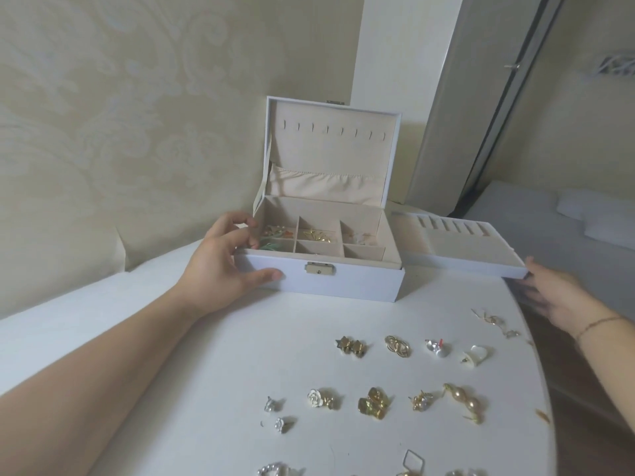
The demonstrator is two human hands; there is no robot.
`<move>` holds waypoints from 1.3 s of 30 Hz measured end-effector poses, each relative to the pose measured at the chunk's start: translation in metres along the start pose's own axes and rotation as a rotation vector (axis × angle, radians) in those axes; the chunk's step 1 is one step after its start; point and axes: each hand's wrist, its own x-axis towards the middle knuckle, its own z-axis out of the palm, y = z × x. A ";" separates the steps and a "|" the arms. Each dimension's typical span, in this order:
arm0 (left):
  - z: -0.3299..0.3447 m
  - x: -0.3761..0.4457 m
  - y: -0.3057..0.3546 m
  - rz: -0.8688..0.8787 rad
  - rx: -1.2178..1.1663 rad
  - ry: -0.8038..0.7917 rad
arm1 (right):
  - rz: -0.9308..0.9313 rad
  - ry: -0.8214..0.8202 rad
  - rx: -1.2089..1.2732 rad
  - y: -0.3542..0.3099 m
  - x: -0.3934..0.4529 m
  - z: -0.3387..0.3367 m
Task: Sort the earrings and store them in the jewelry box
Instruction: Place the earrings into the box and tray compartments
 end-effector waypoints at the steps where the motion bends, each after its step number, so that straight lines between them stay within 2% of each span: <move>1: 0.000 -0.001 0.000 0.007 0.025 0.009 | -0.019 0.009 0.021 -0.001 0.005 0.001; 3: 0.003 0.000 0.001 0.008 0.067 0.027 | -0.043 -0.013 0.032 -0.003 0.010 0.003; 8: 0.014 0.012 0.006 -0.051 0.127 0.038 | -0.095 -0.245 0.047 -0.008 0.010 -0.001; 14: 0.031 0.045 0.007 -0.099 0.174 -0.021 | -0.202 -0.113 0.177 -0.013 0.011 -0.030; 20: 0.067 0.088 0.008 -0.130 0.210 -0.049 | -0.200 -0.039 0.312 -0.018 0.004 -0.071; 26: 0.090 0.114 0.012 -0.149 0.205 -0.070 | -0.216 -0.101 0.286 -0.015 -0.015 -0.081; 30: 0.091 0.110 0.015 -0.134 0.242 -0.089 | -0.218 -0.223 0.257 -0.016 -0.050 -0.072; 34: 0.071 0.083 0.026 -0.022 0.249 -0.047 | -0.220 -0.338 0.213 -0.025 -0.095 -0.042; 37: 0.045 0.056 0.034 -0.001 0.128 -0.039 | -0.216 -0.419 0.164 -0.032 -0.128 -0.007; 39: 0.025 0.037 0.039 -0.121 -0.042 -0.032 | -0.210 -0.470 0.148 -0.035 -0.145 0.017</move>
